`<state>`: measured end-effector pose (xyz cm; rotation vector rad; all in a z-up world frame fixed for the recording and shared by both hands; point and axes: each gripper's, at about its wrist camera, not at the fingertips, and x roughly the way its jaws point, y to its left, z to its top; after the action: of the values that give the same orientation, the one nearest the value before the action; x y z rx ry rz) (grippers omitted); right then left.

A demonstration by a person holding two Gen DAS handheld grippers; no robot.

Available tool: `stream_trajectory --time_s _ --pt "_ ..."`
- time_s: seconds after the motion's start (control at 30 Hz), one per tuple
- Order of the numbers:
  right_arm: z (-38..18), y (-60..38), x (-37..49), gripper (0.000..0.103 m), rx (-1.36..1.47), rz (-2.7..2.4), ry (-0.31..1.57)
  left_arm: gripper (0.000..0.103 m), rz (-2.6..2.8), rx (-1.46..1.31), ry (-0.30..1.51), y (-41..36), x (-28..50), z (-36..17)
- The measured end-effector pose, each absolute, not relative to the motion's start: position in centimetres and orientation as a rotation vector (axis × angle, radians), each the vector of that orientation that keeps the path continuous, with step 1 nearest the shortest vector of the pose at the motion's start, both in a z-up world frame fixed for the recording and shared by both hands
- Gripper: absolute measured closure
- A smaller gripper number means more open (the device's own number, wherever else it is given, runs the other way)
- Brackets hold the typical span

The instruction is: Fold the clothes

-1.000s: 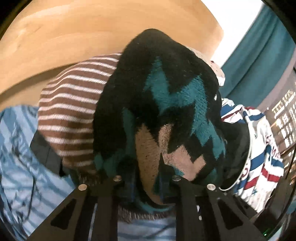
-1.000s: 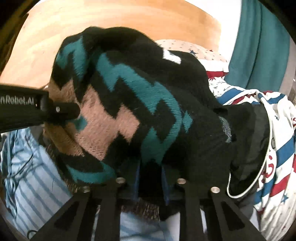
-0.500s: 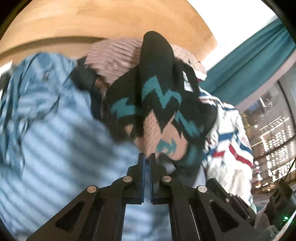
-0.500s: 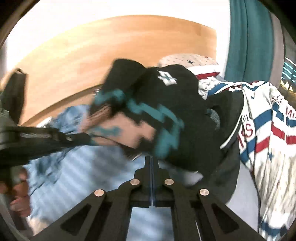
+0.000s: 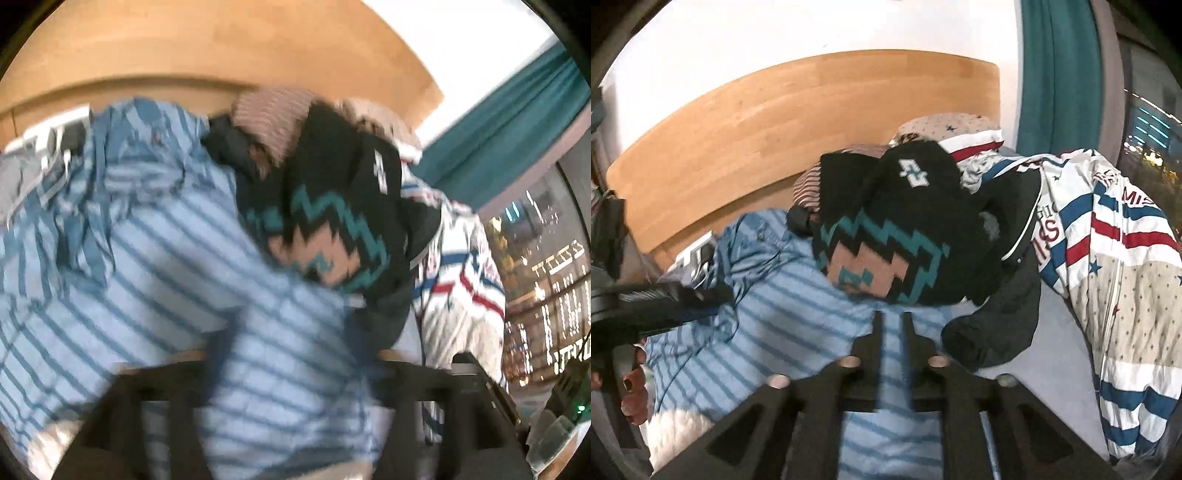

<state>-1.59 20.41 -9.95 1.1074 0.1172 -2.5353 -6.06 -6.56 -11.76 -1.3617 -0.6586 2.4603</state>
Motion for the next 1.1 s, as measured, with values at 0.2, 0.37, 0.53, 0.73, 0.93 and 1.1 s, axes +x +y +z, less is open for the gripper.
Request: stream_trajectory --time_s 0.2,0.37,0.53,0.73,0.93,1.1 --pt "-12.2 21.9 -9.5 0.034 1.213 -2.589 -0.049 0.023 2.476 -1.333 -0.607 -4.7 -12.8 -12.1" --pt "-15.7 22.0 -20.2 0.033 1.324 -2.588 -0.118 0.023 2.444 -1.406 -0.538 -1.3 -18.9 -16.1" --pt "-19.5 20.4 -30.4 0.026 1.418 -2.578 -0.046 0.045 2.409 -1.477 -0.468 2.0 -25.0 -20.2" --pt "-25.5 18.5 -33.0 0.042 1.591 -2.427 -0.119 0.062 2.359 -1.555 -0.418 4.8 -30.4 -24.1" --pt "-25.1 18.7 -26.5 0.091 1.514 -2.365 -0.229 0.088 2.311 -1.600 -0.492 2.5 -27.2 -23.0" --pt "-22.0 17.8 -17.6 0.092 1.432 -2.218 -0.239 0.090 2.334 -1.578 -0.550 -1.0 -20.9 -20.2"
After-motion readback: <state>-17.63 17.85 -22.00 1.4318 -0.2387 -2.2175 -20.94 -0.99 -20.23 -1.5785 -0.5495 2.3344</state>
